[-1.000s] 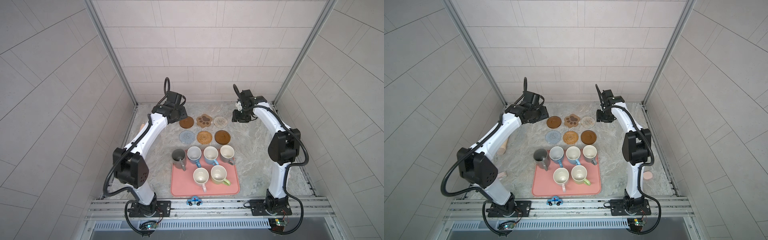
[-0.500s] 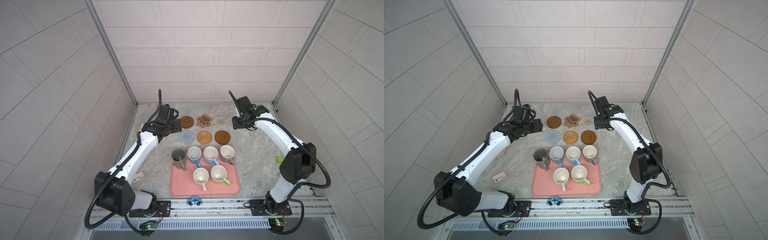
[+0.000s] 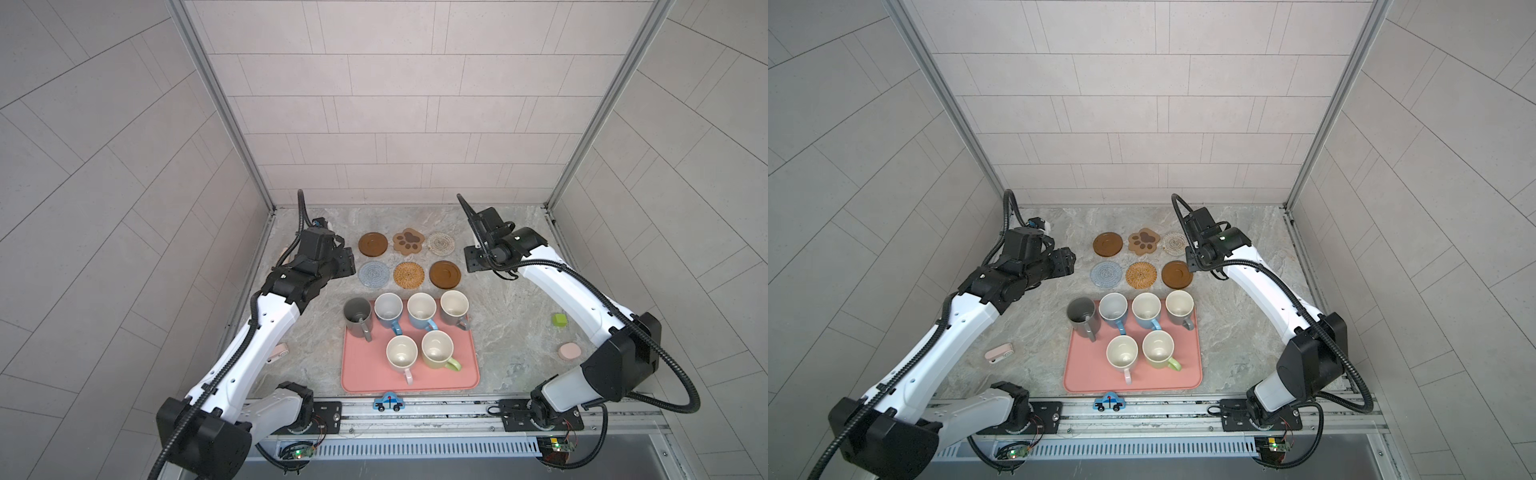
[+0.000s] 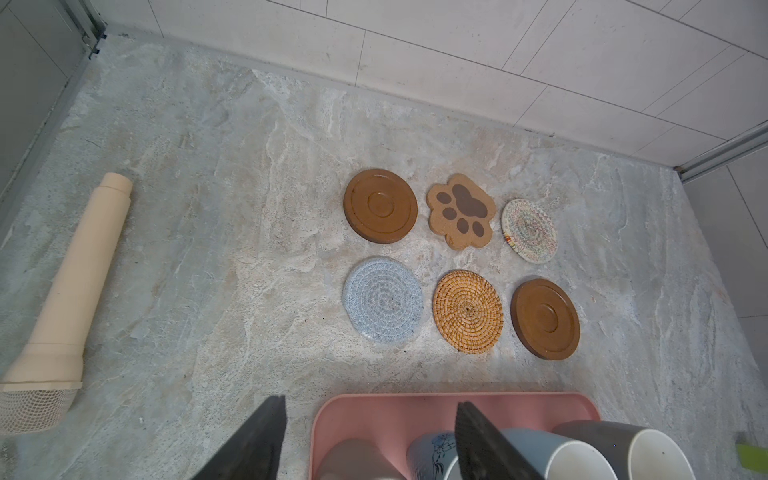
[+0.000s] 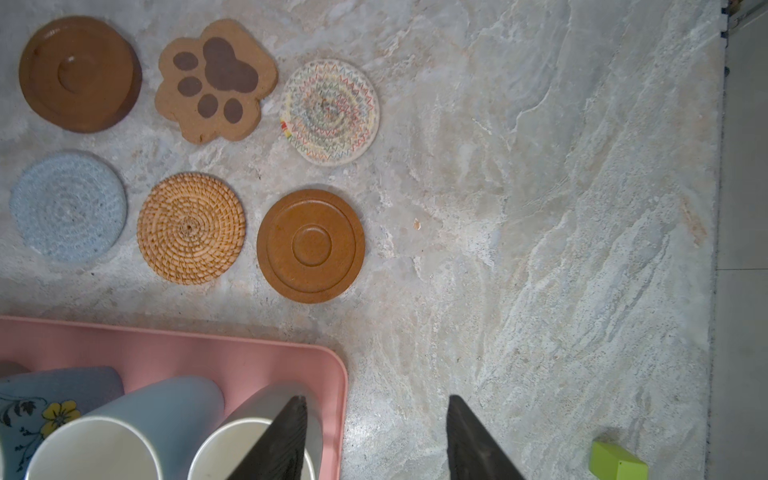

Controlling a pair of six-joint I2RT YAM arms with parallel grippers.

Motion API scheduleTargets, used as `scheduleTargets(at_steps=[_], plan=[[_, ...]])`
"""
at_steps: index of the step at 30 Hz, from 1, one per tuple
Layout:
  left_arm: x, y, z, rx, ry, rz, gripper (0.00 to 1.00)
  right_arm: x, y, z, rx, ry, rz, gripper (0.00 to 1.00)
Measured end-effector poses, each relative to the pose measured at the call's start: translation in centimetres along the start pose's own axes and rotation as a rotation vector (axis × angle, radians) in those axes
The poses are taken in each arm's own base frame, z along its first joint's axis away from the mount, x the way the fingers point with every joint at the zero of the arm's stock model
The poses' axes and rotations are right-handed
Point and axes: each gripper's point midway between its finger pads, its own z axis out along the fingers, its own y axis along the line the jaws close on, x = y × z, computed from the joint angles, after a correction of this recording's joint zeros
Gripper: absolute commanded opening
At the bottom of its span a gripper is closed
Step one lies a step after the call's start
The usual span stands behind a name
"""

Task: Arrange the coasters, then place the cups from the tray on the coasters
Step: 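Raise both grippers high above the coasters and draw them back, then lower the right gripper toward the white mug while the left gripper holds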

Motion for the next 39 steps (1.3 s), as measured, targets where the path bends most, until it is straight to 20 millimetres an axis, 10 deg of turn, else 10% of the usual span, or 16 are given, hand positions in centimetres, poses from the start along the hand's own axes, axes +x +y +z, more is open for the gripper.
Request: scheduleTargets(at_steps=[22, 39], plan=[[3.0, 0.0, 1.8, 0.029, 0.080, -0.077, 0.71, 4.3, -0.2, -1.0, 0.048, 0.003, -0.036, 0.59], [2.6, 1.1, -0.9, 0.016, -0.012, -0.116, 0.71, 7.0, 0.4, -1.8, -0.046, 0.046, -0.085, 0.61]])
